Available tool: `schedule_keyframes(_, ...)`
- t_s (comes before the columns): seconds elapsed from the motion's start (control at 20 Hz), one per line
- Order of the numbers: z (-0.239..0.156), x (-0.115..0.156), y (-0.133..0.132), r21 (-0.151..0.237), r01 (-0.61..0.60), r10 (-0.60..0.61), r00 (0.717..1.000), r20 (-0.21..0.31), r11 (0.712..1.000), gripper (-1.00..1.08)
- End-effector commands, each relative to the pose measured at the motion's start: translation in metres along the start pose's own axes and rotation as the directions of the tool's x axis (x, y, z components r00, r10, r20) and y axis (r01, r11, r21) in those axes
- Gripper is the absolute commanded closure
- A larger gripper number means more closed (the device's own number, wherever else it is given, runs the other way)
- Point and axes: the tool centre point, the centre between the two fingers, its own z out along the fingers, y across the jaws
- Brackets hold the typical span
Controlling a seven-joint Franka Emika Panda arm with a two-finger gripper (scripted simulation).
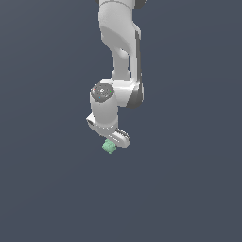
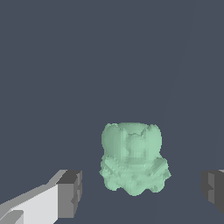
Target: Pick up the object and move it to a goal position.
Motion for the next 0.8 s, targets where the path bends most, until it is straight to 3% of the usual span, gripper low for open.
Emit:
schedule_keyframes(0.0,0.002,0.001,0.001,0.0,-0.014,0.014,1.0,-0.001,1.0,-0.92)
schedule_keyframes(0.3,0.008,0.001,0.001,-0.001,-0.01,0.01,1.0,0.0,1.0,-0.92)
schedule_keyframes(0.75,0.048,0.0,0.002,-0.001,-0.014,0.014,1.0,0.0,1.0,-0.92)
